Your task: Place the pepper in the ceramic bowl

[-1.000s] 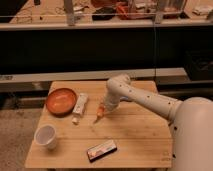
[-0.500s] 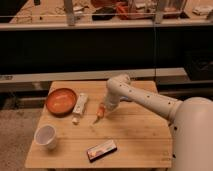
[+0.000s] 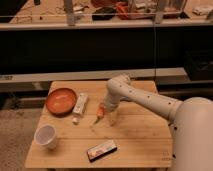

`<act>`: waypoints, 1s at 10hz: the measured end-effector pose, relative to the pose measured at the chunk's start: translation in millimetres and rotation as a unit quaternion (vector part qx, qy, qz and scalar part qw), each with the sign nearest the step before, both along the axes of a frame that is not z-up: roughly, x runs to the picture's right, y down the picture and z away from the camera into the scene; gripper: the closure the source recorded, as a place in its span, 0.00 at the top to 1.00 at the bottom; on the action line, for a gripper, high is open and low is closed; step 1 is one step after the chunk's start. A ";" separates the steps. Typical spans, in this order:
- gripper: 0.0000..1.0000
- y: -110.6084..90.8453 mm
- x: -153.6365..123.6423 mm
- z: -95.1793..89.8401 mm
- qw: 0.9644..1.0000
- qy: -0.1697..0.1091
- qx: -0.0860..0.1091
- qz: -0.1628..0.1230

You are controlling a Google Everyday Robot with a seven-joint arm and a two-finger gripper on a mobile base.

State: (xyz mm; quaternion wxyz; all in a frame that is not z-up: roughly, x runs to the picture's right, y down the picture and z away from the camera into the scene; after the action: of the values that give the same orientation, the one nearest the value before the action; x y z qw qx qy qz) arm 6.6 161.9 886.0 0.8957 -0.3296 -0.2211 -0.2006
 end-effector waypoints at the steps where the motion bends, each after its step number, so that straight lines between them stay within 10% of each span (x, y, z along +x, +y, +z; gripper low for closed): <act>1: 0.80 -1.0 2.4 -0.2 1.000 -0.009 0.010 0.001; 4: 0.80 -14.9 6.6 -17.1 0.991 -0.094 0.082 0.040; 8: 0.80 -44.7 6.6 -50.5 0.988 -0.123 0.092 0.030; 10: 0.80 -44.4 -9.3 -50.9 0.988 -0.117 0.093 -0.030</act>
State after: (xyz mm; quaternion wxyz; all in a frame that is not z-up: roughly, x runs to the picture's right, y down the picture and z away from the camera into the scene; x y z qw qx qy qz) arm -2.8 117.5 835.2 0.8839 -0.2253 -0.2950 -0.2845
